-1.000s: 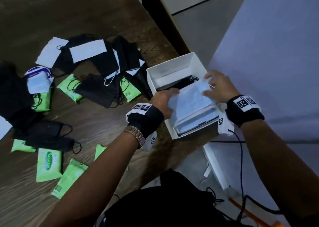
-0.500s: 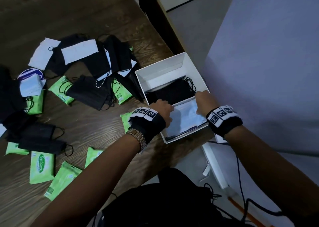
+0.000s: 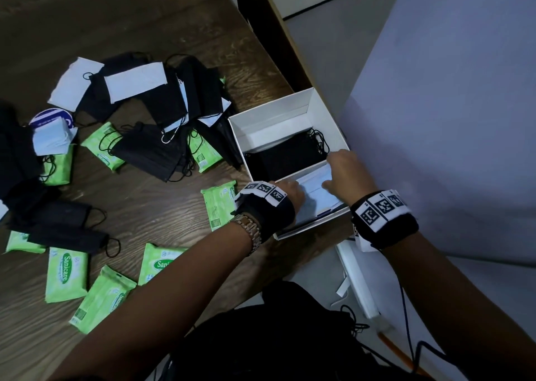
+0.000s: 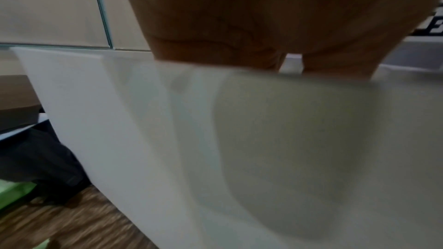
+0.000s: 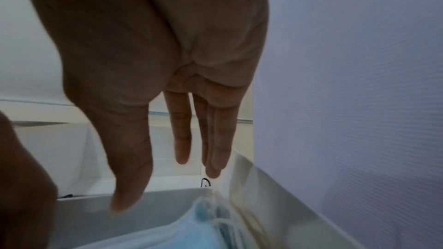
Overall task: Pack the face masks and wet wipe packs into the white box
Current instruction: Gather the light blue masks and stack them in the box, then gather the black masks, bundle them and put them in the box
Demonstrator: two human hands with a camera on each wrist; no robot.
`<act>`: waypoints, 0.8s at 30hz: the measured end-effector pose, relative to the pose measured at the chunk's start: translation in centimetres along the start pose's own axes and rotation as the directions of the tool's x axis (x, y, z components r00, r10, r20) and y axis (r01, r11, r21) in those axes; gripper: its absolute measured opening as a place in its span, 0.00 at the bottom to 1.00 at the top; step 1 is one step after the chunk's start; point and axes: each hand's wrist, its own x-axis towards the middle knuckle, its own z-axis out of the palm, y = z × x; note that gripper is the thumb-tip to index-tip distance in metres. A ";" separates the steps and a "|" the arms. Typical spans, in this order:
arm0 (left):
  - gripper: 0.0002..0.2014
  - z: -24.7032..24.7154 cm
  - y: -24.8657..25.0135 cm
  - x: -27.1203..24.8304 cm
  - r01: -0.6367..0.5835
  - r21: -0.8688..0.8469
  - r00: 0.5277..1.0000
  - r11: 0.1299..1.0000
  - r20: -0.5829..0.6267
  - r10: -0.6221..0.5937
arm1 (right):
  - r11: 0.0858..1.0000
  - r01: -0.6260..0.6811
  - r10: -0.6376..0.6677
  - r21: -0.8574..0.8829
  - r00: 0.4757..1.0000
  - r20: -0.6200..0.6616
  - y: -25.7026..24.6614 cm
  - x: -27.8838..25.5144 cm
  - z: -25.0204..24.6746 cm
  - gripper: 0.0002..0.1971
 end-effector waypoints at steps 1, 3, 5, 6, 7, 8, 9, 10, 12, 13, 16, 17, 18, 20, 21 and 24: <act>0.20 0.2 0.2 0.2 -0.011 0.027 1.000 1.000 0.009 0.010 | 0.999 0.038 -0.038 -0.020 0.999 -0.017 -0.2 -0.2 0.1 0.15; 0.20 -0.2 0.5 0.1 -0.022 0.054 0.998 0.998 0.060 0.019 | 0.991 0.103 -0.099 -0.085 0.994 0.054 -0.6 -0.4 0.5 0.19; 0.21 -0.5 0.4 0.1 -0.046 0.041 0.996 0.998 0.075 0.043 | 0.970 0.142 -0.089 -0.196 0.962 0.258 -1.1 -0.4 1.1 0.20; 0.22 -0.7 0.4 0.1 -0.056 0.048 0.995 0.997 0.084 0.052 | 0.958 0.160 -0.069 -0.240 0.935 0.347 -1.3 -0.3 1.4 0.21; 0.23 -0.7 0.5 0.0 -0.069 0.053 0.994 0.996 0.091 0.064 | 0.949 0.171 -0.048 -0.266 0.909 0.413 -1.5 -0.3 1.5 0.22; 0.24 -0.8 0.5 0.0 -0.074 0.066 0.992 0.995 0.105 0.067 | 0.945 0.178 -0.035 -0.276 0.890 0.455 -1.6 -0.2 1.4 0.22; 0.23 -0.7 0.4 0.1 -0.085 0.055 0.992 0.995 0.100 0.079 | 0.942 0.184 -0.030 -0.279 0.878 0.478 -1.8 -0.2 1.3 0.23; 0.22 -0.8 0.4 0.1 -0.087 0.047 0.992 0.995 0.096 0.082 | 0.940 0.191 -0.029 -0.284 0.870 0.492 -1.8 -0.1 1.0 0.24; 0.21 -1.1 0.3 -0.5 -0.113 -0.039 0.992 0.993 0.054 0.115 | 0.936 0.206 -0.030 -0.285 0.855 0.517 -1.9 -0.1 0.2 0.25; 0.22 -1.4 0.0 -1.1 -0.116 -0.115 0.992 0.987 0.026 0.120 | 0.937 0.210 -0.037 -0.279 0.854 0.519 -2.0 0.0 -0.3 0.25; 0.21 -2.8 -2.6 -3.2 -0.145 -0.338 0.981 0.930 -0.175 0.089 | 0.948 0.209 -0.080 -0.239 0.885 0.458 -3.5 0.3 -2.6 0.25; 0.19 -3.3 -4.0 -4.3 -0.169 -0.408 0.966 0.897 -0.247 0.070 | 0.951 0.219 -0.107 -0.219 0.897 0.430 -4.6 0.3 -3.6 0.26; 0.17 -3.7 -5.5 -5.1 -0.176 -0.470 0.953 0.865 -0.301 0.030 | 0.952 0.237 -0.145 -0.196 0.908 0.394 -5.9 0.5 -4.5 0.26; 0.14 -4.4 -9.1 -6.8 -0.158 -0.573 0.926 0.804 -0.370 -0.081 | 0.950 0.276 -0.226 -0.145 0.929 0.292 -9.0 1.2 -5.7 0.24; 0.12 -4.3 -11.1 -7.6 -0.142 -0.627 0.908 0.766 -0.391 -0.152 | 0.950 0.290 -0.258 -0.114 0.937 0.235 -10.8 1.7 -5.9 0.24; 0.10 -3.0 -17.0 -9.4 -0.064 -0.751 0.828 0.657 -0.408 -0.386 | 0.949 0.314 -0.314 0.021 0.944 0.098 -16.6 3.7 -4.5 0.21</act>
